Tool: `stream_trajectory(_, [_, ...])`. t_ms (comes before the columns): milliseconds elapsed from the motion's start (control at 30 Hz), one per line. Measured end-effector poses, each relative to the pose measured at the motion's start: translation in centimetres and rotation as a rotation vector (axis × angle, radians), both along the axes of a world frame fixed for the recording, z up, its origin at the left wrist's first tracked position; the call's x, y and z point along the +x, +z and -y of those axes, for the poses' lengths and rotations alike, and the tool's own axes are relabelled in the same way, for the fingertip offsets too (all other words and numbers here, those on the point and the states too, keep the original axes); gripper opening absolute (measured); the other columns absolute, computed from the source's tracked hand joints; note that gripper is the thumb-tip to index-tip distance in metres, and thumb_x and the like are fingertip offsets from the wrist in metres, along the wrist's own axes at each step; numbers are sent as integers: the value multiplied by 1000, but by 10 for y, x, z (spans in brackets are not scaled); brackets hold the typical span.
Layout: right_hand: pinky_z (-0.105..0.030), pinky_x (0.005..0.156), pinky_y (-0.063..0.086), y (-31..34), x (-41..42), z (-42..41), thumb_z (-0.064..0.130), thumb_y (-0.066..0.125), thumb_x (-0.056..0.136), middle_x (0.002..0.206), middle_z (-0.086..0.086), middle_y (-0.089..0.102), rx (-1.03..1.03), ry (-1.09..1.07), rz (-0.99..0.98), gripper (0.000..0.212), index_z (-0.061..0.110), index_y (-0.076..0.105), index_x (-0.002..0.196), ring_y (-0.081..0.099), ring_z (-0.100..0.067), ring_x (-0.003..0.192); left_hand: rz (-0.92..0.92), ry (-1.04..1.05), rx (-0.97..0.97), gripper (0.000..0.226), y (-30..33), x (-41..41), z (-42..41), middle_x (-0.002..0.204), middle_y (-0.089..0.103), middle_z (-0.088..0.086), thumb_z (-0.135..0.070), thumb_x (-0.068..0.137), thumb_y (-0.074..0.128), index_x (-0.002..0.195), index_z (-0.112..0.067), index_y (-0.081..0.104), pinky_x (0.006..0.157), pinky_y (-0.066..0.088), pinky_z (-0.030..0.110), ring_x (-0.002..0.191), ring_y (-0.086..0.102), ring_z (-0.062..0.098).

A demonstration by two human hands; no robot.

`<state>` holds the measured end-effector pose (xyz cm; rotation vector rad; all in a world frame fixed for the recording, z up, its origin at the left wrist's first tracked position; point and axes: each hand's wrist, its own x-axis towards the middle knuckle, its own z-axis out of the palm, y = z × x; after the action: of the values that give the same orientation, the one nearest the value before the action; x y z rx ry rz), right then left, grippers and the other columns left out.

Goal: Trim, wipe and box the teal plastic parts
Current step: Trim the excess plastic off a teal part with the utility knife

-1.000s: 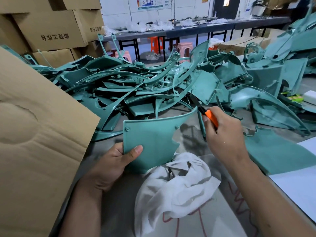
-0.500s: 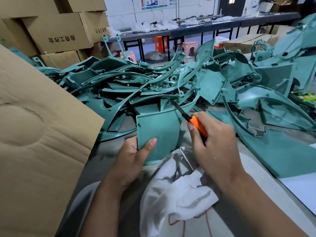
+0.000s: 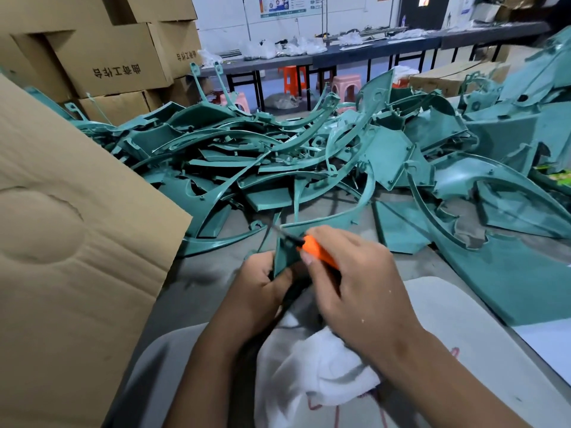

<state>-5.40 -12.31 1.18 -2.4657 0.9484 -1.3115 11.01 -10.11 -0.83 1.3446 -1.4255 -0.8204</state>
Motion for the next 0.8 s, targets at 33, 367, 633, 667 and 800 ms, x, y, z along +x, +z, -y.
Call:
stream_trajectory(33, [-44,62,47,0,-2,1,25,56,104,83,4,58,-22,73,-47,12,18,65,101,56,-23,72,-22,-12,-8,17,0,2,-1,54,60,-15,-42,75,63,61,-33,67,50,40,13,50,49,-4])
stream_trajectory(367, [-22,60,37,-5,-16,19,30,68,100,71,10,44,-22,-90,602,17,26,52,97,45,-12,61,-349,29,3,22,4,12,-4,108,79,7,-19,87,75,109,-19,78,83,61,30,100,76,23])
stream_trajectory(633, [-29,43,39,-16,-19,36,67,78,80,67,-15,54,780,292,726,44,25,67,90,44,-25,52,-1184,-148,-65,77,19,-20,-1,139,64,16,-11,78,84,146,-8,49,84,61,36,121,67,29])
stream_trajectory(667, [-28,42,39,-18,-19,37,61,81,81,67,-12,55,784,334,716,38,26,67,90,44,-24,50,-1188,-139,-69,78,19,-23,0,140,62,15,-11,78,84,147,-9,48,86,60,35,124,65,29])
stream_trajectory(800, [-32,41,39,-24,-17,39,34,86,85,61,-6,46,757,338,746,37,12,57,85,40,-20,43,-1041,-73,-89,50,12,-29,1,130,68,20,1,93,57,142,1,50,83,60,30,114,71,29])
